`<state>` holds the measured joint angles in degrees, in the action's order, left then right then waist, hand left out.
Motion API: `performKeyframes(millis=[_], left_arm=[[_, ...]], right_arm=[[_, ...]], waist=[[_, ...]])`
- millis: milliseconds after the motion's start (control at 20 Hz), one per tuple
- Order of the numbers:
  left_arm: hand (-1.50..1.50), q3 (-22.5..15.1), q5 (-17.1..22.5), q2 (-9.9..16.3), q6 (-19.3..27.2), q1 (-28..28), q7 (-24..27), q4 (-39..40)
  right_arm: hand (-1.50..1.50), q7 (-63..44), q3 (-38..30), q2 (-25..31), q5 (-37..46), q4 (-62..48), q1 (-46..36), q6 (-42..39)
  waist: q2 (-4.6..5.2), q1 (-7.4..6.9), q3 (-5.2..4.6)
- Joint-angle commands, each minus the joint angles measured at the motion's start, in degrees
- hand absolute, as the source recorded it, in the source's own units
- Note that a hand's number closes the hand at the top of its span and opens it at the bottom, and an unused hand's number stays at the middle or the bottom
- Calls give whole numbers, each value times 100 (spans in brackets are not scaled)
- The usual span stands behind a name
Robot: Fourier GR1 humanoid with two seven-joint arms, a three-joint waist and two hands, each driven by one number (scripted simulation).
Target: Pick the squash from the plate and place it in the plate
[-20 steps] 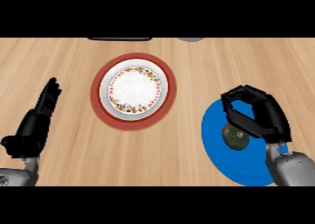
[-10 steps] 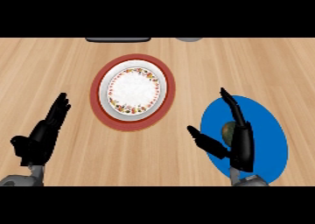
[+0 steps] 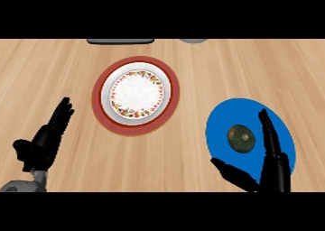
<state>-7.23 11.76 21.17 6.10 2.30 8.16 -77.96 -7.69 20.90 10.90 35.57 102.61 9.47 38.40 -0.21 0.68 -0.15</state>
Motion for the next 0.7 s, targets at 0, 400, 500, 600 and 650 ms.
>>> performKeyframes(millis=[0, 400, 500, 600, 650], left_arm=[[0, 112, 25, 50, -76, 67, 6, 119], [0, 219, -22, 101, -227, 173, -63, 145], [0, -34, -271, -298, 57, 182, -79, 92], [0, 23, -220, -291, -190, 152, 220, 408], [0, 142, -196, -137, -304, 87, 308, 337]], right_arm=[[-150, -1302, -67, 479, 836, 519, 357, -754], [-150, -3289, 63, 784, 1140, 1519, 95, -2997], [-150, -3568, 110, 597, 1134, 1583, 107, -3138], [-150, -4027, 257, 415, 1380, 1284, -172, -3435], [-150, -4160, 163, 419, 1391, 1156, -425, -3657]], waist=[[9, 20, -10], [16, -67, 9], [16, -59, 13], [25, -77, 10], [24, -96, 11]])
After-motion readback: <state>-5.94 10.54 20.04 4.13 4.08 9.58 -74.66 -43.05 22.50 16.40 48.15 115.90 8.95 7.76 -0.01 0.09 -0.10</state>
